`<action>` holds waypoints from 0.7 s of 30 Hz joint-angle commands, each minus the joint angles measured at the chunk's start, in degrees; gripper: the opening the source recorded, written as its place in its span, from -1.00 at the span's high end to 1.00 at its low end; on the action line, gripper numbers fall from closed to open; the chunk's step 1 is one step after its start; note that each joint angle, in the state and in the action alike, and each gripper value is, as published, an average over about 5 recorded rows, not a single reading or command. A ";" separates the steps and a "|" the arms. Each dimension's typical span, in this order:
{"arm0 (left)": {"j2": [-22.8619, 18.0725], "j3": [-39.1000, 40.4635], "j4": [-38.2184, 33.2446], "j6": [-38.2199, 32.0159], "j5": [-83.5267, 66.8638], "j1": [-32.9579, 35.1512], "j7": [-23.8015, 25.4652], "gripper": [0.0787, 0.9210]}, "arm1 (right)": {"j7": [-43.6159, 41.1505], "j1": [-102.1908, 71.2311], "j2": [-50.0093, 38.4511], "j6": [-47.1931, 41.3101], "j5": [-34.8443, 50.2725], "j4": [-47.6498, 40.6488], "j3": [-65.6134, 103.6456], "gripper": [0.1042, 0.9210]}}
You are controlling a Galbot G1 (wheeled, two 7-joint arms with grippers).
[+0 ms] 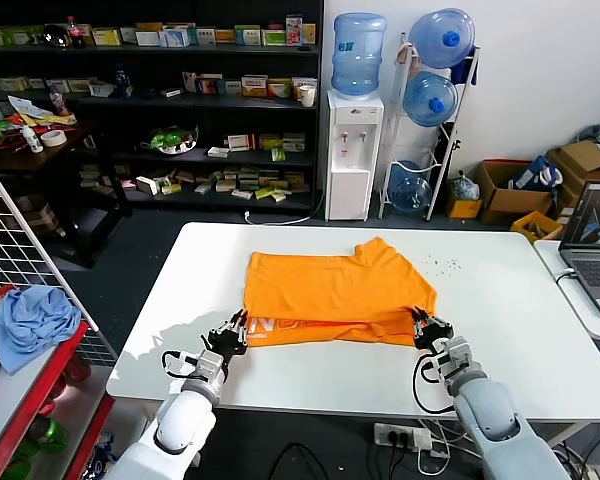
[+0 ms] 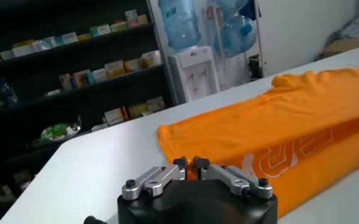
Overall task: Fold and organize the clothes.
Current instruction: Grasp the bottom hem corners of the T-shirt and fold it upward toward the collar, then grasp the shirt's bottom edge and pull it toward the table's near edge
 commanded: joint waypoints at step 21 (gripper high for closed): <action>-2.93 -2.49 -5.80 1.73 -14.52 8.57 -2.68 -0.74 | 0.72 -14.02 -2.36 -4.27 2.32 8.42 7.43 -0.76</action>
